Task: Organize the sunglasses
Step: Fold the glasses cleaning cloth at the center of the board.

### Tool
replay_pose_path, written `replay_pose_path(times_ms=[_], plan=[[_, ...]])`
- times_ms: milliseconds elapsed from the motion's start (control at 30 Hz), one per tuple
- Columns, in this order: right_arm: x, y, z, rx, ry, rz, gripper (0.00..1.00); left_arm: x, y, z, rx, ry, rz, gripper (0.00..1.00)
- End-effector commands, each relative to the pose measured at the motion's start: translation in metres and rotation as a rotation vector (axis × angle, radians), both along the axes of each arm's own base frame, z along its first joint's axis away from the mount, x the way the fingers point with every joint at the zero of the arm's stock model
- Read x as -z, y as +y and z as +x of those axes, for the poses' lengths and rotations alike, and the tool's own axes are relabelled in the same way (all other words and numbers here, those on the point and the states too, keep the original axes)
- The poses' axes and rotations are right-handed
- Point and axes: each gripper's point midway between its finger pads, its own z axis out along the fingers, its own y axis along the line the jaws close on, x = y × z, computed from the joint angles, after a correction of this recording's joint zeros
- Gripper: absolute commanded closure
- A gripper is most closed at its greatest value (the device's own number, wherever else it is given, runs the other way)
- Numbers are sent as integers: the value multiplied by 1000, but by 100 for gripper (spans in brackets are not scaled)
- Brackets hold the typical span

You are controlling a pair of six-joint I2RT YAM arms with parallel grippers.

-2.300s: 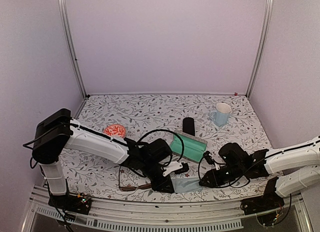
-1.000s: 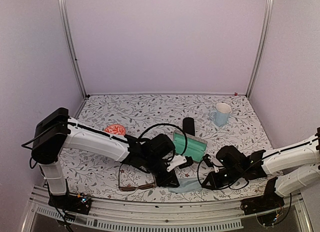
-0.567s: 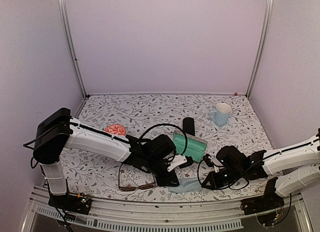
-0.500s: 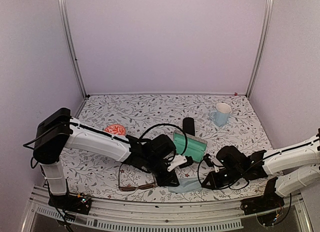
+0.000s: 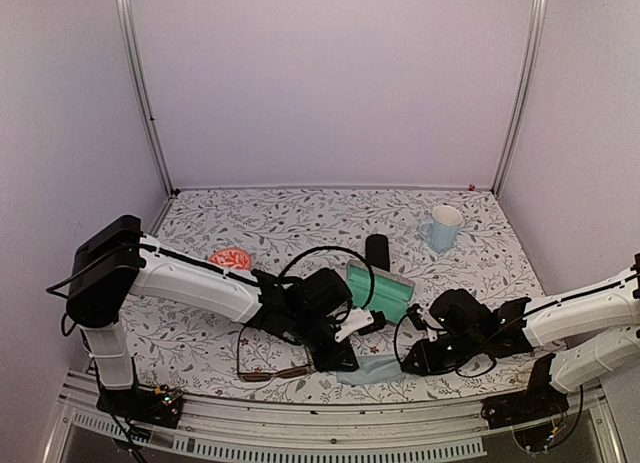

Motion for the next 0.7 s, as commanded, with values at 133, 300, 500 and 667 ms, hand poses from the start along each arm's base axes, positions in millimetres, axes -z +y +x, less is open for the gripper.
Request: replay_pose_path(times_ms=[133,300,500,667], plan=[[-1,11,2,-19,-3,6,86,-6,-5,1,-3,-11,-25,79],[-3,11,3,-18,-6,14,90,-5,-5,1,-2,-6,-24,79],[-5,13,2,-23,-5,23,92,-2,-4,1,-1,-3,-21,79],[-4,15,1,-28,-2,21,93,-3,-4,1,-4,-3,-22,79]])
